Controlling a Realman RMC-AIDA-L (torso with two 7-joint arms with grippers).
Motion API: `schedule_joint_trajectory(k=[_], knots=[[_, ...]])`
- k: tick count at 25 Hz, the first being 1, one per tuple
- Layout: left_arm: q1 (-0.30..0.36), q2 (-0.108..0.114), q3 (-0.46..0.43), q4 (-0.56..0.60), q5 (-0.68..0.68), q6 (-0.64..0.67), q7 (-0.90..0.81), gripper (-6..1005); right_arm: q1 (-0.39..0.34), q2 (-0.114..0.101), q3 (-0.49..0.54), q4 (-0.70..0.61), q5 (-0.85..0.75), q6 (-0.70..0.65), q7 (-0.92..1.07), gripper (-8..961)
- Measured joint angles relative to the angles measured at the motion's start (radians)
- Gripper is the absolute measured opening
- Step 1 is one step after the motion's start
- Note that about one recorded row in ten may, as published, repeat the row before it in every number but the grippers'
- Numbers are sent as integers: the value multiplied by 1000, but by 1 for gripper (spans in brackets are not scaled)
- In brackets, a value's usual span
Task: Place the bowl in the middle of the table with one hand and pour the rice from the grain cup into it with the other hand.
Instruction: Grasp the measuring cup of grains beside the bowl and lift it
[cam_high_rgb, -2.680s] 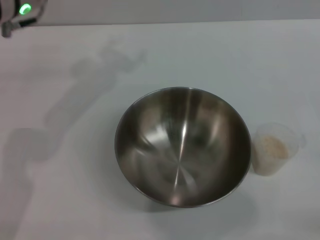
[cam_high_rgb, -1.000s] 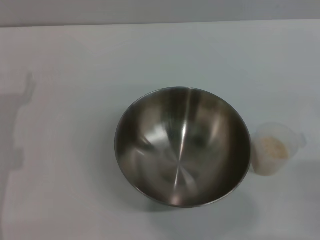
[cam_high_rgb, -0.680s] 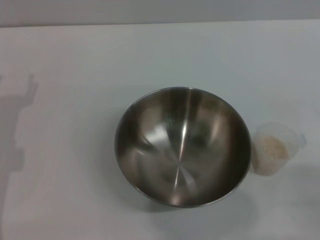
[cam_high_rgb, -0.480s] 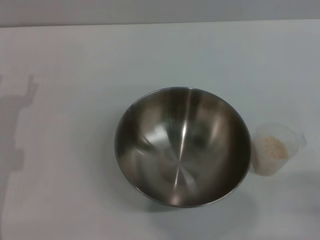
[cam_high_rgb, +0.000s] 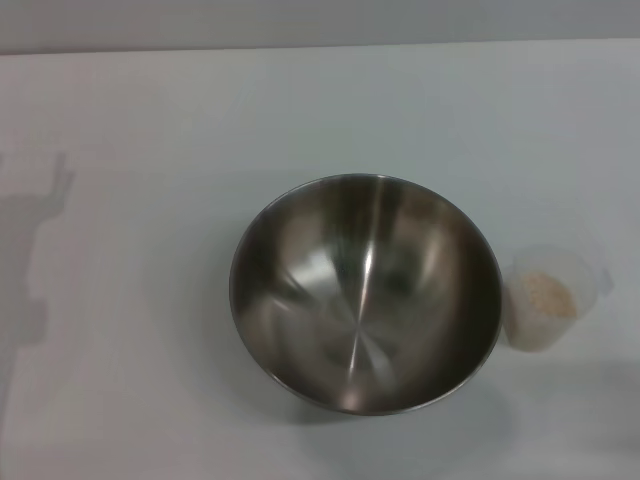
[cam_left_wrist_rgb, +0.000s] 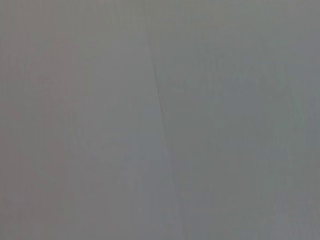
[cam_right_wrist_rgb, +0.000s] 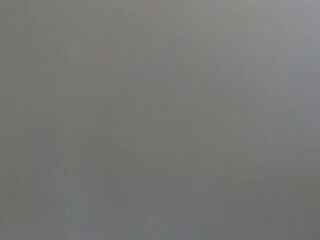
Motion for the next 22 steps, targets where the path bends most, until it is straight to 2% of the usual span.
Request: schedule_joint_trajectory(k=[8, 22], knots=[[-7, -1, 2, 12, -2, -8, 0, 827, -43, 0, -44, 11, 0, 39, 0, 829], [-21, -3, 16, 17, -2, -17, -1, 827, -22, 1, -102, 18, -1, 203, 0, 828]])
